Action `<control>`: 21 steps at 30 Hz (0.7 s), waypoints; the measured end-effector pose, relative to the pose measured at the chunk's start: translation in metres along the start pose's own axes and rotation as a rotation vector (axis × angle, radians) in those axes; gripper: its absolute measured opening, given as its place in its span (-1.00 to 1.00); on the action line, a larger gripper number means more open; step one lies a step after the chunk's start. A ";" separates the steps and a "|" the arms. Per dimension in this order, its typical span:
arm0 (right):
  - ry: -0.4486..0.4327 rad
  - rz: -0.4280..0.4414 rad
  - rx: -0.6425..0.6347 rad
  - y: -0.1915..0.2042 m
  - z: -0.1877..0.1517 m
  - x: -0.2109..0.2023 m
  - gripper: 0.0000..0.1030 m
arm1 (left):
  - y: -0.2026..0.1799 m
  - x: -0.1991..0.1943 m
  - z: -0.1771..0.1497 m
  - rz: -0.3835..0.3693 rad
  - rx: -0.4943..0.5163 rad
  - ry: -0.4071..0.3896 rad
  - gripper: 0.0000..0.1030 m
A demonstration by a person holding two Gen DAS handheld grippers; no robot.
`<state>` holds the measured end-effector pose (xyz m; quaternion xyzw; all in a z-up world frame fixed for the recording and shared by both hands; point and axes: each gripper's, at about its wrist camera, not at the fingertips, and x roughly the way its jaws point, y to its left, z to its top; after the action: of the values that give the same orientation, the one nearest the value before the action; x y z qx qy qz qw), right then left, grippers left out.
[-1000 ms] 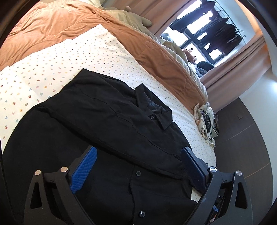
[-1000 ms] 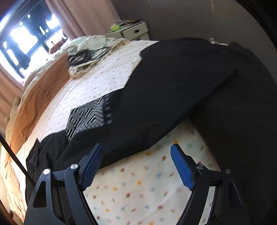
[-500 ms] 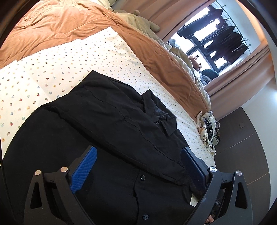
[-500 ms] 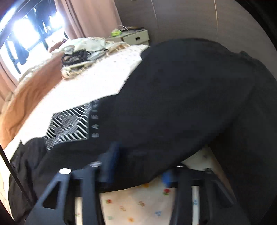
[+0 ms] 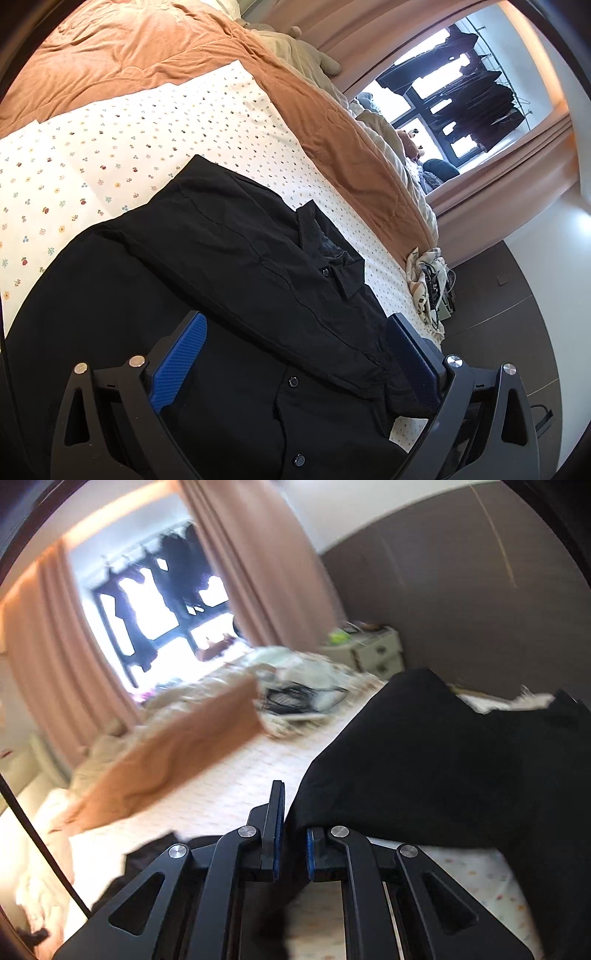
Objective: Fold large clothes
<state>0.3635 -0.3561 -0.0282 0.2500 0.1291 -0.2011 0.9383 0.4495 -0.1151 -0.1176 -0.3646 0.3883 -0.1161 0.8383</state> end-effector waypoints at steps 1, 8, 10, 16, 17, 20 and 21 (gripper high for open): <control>-0.003 0.014 -0.009 0.008 -0.001 -0.002 -0.88 | 0.001 -0.001 0.002 0.000 -0.007 -0.001 0.93; 0.009 0.155 -0.034 0.065 -0.010 -0.007 -0.88 | 0.020 -0.011 0.012 -0.016 -0.072 -0.018 0.93; 0.019 0.174 -0.060 0.080 -0.015 -0.005 -0.88 | 0.026 -0.012 0.014 -0.023 -0.091 -0.020 0.93; 0.092 0.226 -0.085 0.082 -0.020 0.029 -0.88 | 0.036 -0.015 0.019 -0.017 -0.115 -0.031 0.93; 0.103 0.234 -0.093 0.087 -0.024 0.036 -0.88 | 0.037 -0.016 0.020 -0.014 -0.114 -0.033 0.93; 0.145 0.257 -0.100 0.096 -0.015 0.046 -0.88 | 0.037 -0.015 0.022 -0.019 -0.114 -0.032 0.93; 0.167 0.276 -0.097 0.100 -0.020 0.055 -0.88 | 0.037 -0.015 0.022 -0.015 -0.109 -0.032 0.93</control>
<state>0.4536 -0.2835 -0.0223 0.2358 0.1805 -0.0423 0.9540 0.4526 -0.0706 -0.1254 -0.4143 0.3779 -0.0952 0.8225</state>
